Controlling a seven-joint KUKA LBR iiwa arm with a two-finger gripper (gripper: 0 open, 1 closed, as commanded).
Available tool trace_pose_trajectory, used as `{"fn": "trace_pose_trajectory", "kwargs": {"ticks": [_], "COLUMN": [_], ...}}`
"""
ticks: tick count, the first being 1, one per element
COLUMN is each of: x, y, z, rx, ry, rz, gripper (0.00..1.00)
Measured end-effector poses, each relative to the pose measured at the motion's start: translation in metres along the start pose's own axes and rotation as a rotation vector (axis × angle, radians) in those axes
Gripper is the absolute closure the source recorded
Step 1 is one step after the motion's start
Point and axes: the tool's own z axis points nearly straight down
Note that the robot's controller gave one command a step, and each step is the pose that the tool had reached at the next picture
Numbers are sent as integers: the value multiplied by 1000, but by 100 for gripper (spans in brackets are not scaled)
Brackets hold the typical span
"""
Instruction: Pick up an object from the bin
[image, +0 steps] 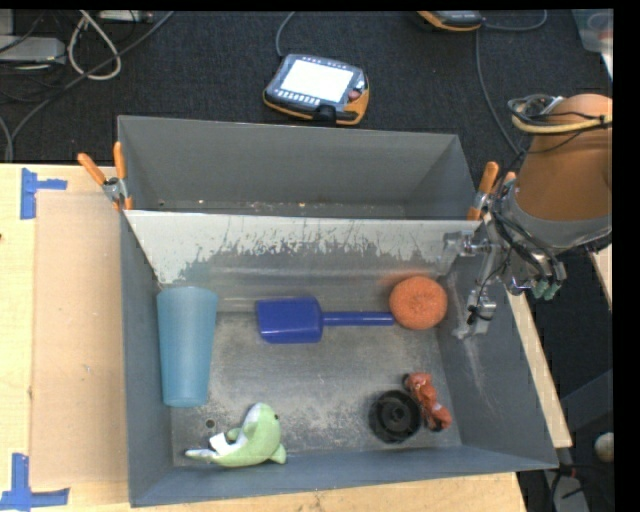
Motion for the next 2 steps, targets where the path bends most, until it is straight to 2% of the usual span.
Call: {"fn": "trace_pose_trajectory", "kwargs": {"ticks": [1,2], "x": [3,10], "y": [5,21], "z": [19,44], "rx": [0,0], "ry": [-3,-5], "rz": [35,-183], "gripper": [0,0]}}
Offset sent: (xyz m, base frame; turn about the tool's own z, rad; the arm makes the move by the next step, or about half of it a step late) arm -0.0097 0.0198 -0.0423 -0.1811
